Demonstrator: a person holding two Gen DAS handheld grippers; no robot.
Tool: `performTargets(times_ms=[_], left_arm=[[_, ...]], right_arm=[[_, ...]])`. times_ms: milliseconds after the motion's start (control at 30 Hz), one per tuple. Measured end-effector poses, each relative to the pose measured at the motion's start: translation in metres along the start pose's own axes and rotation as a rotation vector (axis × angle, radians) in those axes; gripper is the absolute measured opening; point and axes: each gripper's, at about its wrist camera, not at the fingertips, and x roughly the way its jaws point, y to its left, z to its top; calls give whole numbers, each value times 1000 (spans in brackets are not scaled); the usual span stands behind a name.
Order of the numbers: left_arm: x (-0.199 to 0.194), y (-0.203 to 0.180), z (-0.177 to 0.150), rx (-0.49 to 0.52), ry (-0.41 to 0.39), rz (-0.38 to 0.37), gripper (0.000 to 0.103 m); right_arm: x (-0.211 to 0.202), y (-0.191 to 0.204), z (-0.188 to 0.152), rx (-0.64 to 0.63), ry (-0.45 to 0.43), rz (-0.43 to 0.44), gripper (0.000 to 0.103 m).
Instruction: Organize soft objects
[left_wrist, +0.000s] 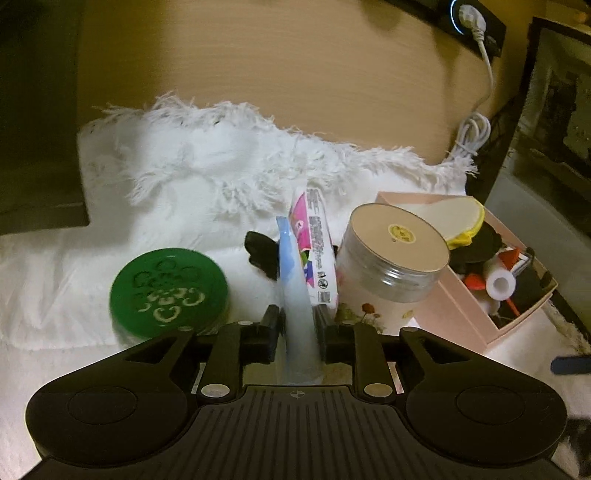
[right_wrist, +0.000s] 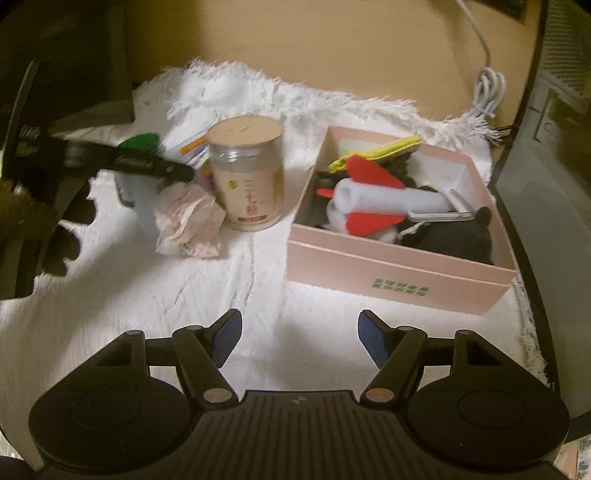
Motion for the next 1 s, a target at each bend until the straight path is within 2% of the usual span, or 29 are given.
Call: performTargets(times_ms=[167,300,500,767,900,1000], left_arm=[[15,-13,4,20,-15,37,26],[20,-19,7,26,12,47,27],[4,-9,3,-15,41,56,17],[-38,-3,-24,9,99,55,17],[-37,2,-27,-32,98,30,18],[-27,6,-27,-53,101,46,20]], right_arm=[[3,12,-3,-53,3,9,70],[1,15,-7,-77,-4,14,71],[-2,4,-13,-48,-5,6,71],[3,0,-13,-28,-17,28,71],[4,10,-9,-67,-41,75,71],[7,23,5,-121,-92,102,71]])
